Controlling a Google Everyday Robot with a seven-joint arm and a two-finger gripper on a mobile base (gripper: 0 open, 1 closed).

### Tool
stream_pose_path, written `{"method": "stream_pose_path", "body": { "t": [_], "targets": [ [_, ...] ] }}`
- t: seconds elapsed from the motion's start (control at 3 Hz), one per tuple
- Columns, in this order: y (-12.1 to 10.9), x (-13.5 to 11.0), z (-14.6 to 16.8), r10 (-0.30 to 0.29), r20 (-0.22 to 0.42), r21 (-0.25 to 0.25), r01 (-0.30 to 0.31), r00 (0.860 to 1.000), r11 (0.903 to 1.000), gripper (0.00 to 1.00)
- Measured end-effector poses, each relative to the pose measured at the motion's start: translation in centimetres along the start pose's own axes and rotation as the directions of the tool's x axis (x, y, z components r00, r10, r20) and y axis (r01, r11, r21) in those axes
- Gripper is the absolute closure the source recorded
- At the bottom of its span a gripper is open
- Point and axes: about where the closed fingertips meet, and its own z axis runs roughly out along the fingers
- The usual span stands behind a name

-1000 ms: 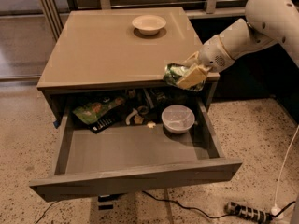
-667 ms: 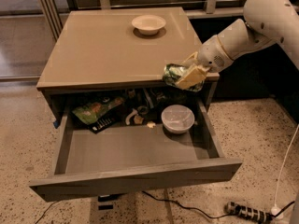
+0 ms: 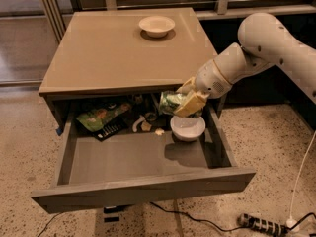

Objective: Place green can into top drawer

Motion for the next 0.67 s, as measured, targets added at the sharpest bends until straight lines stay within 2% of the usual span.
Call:
{"method": "stream_pose_path", "body": {
  "t": [0.33, 0.67],
  "targets": [
    [1.61, 0.50, 2.14, -0.008, -0.005, -0.049, 0.008, 1.000, 0.9988, 1.00],
    [1.75, 0.63, 2.61, -0.009, -0.004, -0.058, 0.009, 1.000, 0.9983, 1.00]
  ]
}}
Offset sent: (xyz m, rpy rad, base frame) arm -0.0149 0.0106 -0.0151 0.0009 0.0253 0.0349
